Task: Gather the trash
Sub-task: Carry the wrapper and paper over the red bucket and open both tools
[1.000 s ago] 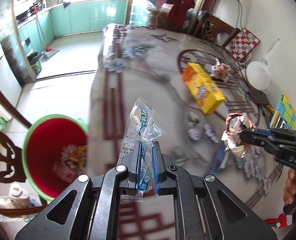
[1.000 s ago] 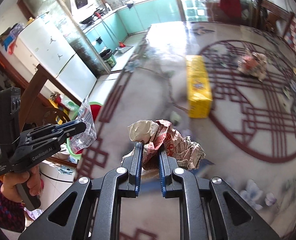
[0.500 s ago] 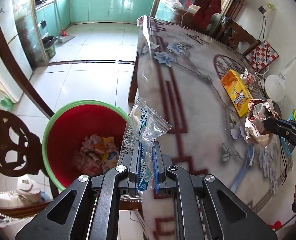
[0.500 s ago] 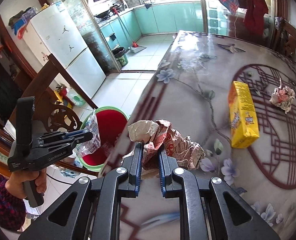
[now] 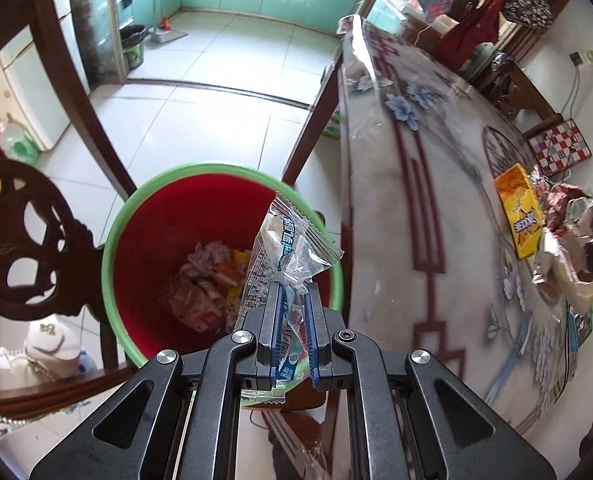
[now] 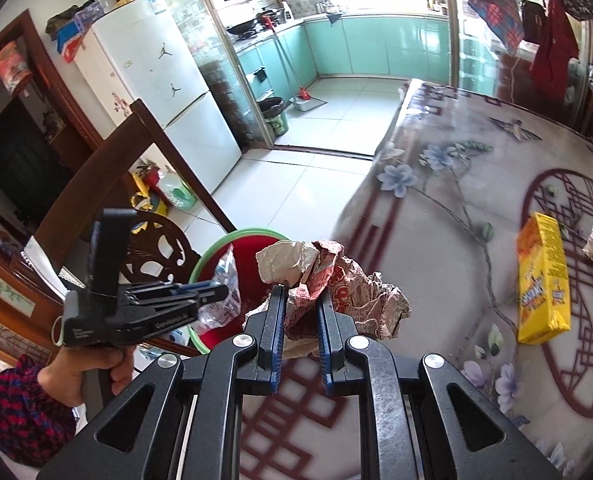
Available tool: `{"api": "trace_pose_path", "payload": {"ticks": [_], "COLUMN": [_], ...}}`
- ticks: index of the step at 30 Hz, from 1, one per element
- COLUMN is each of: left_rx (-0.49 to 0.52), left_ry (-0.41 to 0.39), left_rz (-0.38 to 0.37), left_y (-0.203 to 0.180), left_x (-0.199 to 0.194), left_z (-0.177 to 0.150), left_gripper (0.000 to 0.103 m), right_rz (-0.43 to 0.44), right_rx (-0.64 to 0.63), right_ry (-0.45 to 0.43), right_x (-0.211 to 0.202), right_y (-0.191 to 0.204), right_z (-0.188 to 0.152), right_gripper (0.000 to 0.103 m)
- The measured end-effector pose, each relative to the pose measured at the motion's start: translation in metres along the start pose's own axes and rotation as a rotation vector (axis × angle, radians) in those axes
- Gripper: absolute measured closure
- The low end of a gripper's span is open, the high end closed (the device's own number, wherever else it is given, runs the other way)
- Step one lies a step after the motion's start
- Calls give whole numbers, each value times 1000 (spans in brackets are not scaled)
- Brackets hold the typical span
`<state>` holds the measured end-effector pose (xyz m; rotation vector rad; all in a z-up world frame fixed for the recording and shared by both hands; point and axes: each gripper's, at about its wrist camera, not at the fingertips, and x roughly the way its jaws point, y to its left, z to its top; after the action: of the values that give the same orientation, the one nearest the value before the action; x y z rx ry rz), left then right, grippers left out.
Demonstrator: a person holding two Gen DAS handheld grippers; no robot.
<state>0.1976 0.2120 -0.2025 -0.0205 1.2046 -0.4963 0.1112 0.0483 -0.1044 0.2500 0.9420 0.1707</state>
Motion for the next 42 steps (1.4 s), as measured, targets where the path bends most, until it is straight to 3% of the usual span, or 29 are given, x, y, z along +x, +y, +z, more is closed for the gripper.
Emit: {"api": "trace_pose_path", "payload": {"ticks": [7, 10, 14, 18, 20, 24, 35, 42], "left_rx": [-80, -98, -116, -151, -167, -169, -275, -289], "left_ry": [48, 93, 93, 120, 109, 75, -3, -71], "left_rz": [10, 24, 30, 42, 36, 36, -12, 1], "left_y": [24, 32, 42, 53, 57, 60, 74, 82], "left_x": [13, 23, 27, 35, 32, 24, -7, -33], "left_z": [-6, -4, 0, 5, 7, 6, 2, 0], "left_gripper": [93, 93, 93, 86, 81, 52, 44, 42], "right_rz": [88, 97, 100, 115, 110, 100, 94, 67], "right_rx": [13, -8, -24, -15, -21, -14, -18, -38], "right_ry": [58, 95, 114, 131, 140, 158, 166, 178], "right_x": [40, 58, 73, 83, 86, 93, 114, 119], "right_y": [19, 29, 41, 47, 49, 47, 60, 66], "right_z": [6, 6, 6, 5, 5, 5, 10, 13], "right_gripper": [90, 90, 90, 90, 90, 90, 87, 84]}}
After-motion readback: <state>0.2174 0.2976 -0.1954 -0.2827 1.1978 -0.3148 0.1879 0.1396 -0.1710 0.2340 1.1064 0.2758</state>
